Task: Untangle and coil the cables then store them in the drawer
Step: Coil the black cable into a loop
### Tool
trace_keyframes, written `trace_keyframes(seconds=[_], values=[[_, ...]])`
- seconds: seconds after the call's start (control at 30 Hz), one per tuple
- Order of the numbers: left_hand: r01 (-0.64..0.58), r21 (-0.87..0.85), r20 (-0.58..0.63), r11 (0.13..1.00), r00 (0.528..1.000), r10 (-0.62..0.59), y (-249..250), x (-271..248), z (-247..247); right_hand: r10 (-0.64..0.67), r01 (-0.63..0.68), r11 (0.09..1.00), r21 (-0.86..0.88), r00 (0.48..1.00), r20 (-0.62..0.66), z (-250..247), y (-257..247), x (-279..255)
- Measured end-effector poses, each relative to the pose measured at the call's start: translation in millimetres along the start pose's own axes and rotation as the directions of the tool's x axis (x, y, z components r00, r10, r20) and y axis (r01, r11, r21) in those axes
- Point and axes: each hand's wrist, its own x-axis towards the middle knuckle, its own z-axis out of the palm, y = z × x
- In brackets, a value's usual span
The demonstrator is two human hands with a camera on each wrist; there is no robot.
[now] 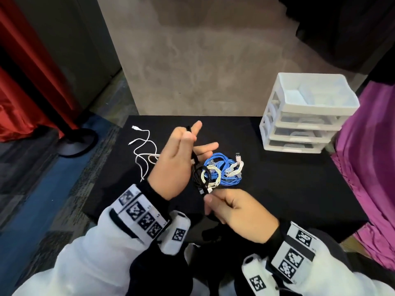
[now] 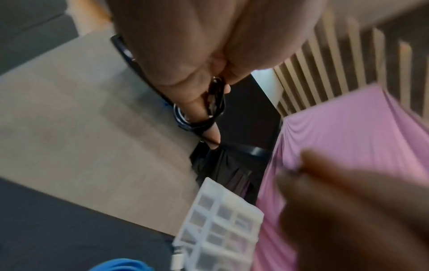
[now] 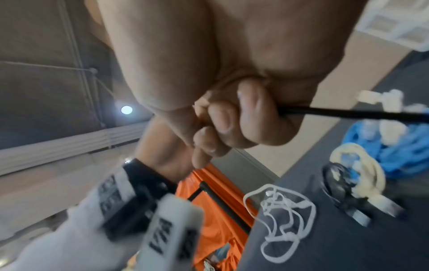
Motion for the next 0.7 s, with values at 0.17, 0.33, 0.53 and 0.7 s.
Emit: trace_keyframes(seconds=[0.17,0.33,0.53,0.7], values=[[-0.147,0.549,0.200,0.823,0.979,0.042,-29,-8,-13,-0.165,0.161,0.982,-0.094,0.986,-0.031,-34,-37,-5],[0.024,0.446,0.292,0.895,0.941,-0.171,-22,-28,-6,-0.226,0.227,0.974,-0.019,0.953,-0.201,-80,-45,7],[0.212,-0.040,0.372,0.977,0.910,-0.182,3,-35,8,-0.130,0.171,0.980,0.104,0.939,-0.319,-87,-19,28],[0.202,-0.373,0.222,0.906,0.967,-0.125,15,-16,2,-0.018,0.038,0.993,0.110,0.985,-0.170,-28,4,19]])
